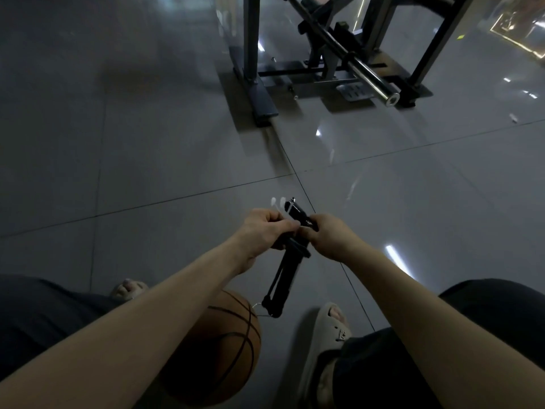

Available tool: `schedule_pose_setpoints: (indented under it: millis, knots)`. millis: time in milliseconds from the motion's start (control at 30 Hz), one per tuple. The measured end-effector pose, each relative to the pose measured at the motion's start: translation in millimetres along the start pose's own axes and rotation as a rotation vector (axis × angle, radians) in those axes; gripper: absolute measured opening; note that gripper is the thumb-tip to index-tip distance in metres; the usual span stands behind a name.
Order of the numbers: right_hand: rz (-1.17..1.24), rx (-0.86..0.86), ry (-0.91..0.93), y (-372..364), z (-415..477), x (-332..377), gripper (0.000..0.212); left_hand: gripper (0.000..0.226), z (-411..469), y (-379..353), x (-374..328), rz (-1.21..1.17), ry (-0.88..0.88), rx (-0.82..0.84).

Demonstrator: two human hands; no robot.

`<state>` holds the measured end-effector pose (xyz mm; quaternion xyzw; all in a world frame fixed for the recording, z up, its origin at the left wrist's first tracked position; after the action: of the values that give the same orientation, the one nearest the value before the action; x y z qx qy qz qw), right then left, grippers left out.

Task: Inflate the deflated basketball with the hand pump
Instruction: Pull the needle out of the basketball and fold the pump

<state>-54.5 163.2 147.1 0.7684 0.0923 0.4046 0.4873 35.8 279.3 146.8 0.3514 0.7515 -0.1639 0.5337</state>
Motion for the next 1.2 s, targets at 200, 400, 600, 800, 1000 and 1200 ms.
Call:
schedule_pose_setpoints:
  millis: [200,400,600,800,1000,1200]
  knots:
    - [-0.071,0.064,0.121,-9.0,-2.1,12.1,0.016,0.022,-0.5,3.4,1.8,-0.282,0.167,0.015]
    - [-0.013,0.146,0.088,-1.9,-1.4,4.0,0.027,0.030,1.0,1.4,2.3,-0.382,0.141,0.137]
    - [0.132,0.124,0.129,6.3,-6.8,9.7,0.044,0.025,2.2,4.9,-14.1,-0.120,-0.140,0.094]
    - [0.241,0.006,0.182,20.8,-7.5,11.1,0.032,0.020,-0.6,13.5,-39.5,0.173,-0.464,-0.047]
    - [0.596,0.188,0.057,25.7,-10.1,11.9,0.025,0.019,-4.3,14.6,-60.1,0.305,-0.656,-0.078]
    - [0.794,0.118,0.012,23.1,-5.4,8.5,0.024,0.020,5.2,25.3,-67.3,0.259,-0.667,-0.123]
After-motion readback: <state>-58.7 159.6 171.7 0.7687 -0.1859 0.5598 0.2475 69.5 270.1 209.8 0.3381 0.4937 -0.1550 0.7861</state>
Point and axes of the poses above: each hand's wrist, its own z-axis towards the middle knuckle, its own y-axis out of the back of the hand, x = y × z, the point moved 7 cm from there along z, towards the middle knuckle, and after that the axes turned 13 degrees about -x, right-handed, at the moved point
